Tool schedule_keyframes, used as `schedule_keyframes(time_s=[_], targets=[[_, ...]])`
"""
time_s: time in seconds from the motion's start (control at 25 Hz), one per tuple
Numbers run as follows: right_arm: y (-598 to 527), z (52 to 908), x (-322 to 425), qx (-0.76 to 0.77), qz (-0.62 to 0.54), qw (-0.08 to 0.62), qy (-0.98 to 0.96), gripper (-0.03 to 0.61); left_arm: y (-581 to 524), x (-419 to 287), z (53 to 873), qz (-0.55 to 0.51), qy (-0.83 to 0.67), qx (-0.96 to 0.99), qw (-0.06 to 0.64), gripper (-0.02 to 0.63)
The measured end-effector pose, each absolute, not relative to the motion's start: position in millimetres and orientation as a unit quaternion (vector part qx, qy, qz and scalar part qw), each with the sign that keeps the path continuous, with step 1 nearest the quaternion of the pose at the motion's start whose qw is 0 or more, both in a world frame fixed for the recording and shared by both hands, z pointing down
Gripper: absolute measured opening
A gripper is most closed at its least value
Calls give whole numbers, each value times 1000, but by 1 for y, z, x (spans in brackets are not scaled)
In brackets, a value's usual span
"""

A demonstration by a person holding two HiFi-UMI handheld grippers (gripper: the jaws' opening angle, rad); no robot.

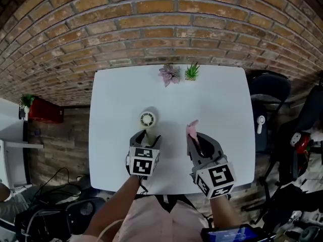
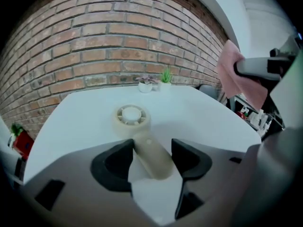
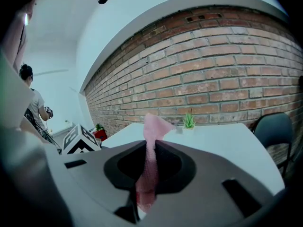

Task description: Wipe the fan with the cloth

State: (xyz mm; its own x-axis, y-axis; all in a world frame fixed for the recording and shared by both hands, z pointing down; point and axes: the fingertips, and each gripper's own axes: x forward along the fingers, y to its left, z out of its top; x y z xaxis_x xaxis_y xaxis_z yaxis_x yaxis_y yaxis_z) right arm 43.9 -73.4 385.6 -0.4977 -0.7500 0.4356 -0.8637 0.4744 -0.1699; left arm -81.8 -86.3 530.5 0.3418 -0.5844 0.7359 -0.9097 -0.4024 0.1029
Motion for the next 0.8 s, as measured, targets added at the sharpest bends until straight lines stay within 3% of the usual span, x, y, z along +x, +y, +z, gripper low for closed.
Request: schedule_keyframes(time_s=[0.52,0.64,0.8], targets=[[-64,397,50,474,194,170,-842,40,-84,-75,535,446,-207,853,173,253],[-64,396,51,474,194,169,-842,40,-98,-83,528,425,-239,853,185,224],[-65,396,54,473,194,168,-843,40,-103,-88,506,351,-325,845,239,282]])
